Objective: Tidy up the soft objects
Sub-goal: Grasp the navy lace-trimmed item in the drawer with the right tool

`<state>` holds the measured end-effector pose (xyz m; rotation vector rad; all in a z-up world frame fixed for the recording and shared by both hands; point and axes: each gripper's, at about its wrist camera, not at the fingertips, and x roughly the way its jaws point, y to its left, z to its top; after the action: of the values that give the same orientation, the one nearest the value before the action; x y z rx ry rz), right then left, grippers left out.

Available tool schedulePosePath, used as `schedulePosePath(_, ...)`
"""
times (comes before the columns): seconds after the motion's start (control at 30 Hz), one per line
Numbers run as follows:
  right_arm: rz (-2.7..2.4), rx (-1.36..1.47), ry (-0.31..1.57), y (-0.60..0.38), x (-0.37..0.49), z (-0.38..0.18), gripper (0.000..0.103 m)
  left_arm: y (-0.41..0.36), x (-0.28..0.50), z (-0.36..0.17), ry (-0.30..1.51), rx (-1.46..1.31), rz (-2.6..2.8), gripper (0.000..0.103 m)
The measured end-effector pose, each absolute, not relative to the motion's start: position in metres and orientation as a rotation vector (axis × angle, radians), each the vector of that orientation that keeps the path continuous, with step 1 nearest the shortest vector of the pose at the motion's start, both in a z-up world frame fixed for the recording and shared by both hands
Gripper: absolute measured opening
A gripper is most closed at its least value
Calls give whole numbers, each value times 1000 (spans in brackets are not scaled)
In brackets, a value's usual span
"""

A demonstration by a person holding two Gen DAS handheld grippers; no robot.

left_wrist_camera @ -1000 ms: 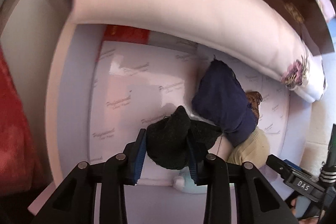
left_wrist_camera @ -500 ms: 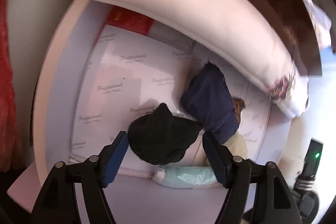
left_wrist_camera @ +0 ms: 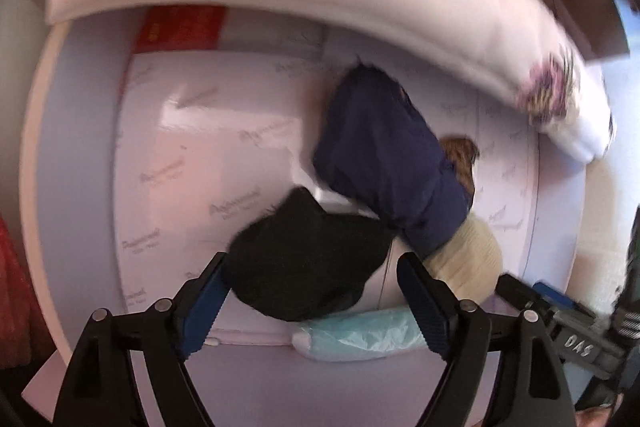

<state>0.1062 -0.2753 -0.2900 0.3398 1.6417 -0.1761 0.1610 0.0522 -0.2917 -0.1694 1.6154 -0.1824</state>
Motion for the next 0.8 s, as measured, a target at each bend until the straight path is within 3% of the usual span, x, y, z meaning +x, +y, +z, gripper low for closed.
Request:
schedulePosePath(0.1, -177, 342, 1641, -275, 107, -290, 96, 47, 162, -292, 1601, -124, -167, 84)
schedulePosePath(0.2, -177, 339, 1639, -275, 107, -290, 96, 48, 161, -302, 1631, -148, -144, 69)
schedulePosePath(0.4, -177, 333, 1635, -273, 106, -288, 96, 62, 156, -309, 1652, -145, -135, 58)
schedulePosePath(0.8, -137, 258, 1491, -260, 110, -254, 90, 79, 148, -315, 1665, -145, -106, 57)
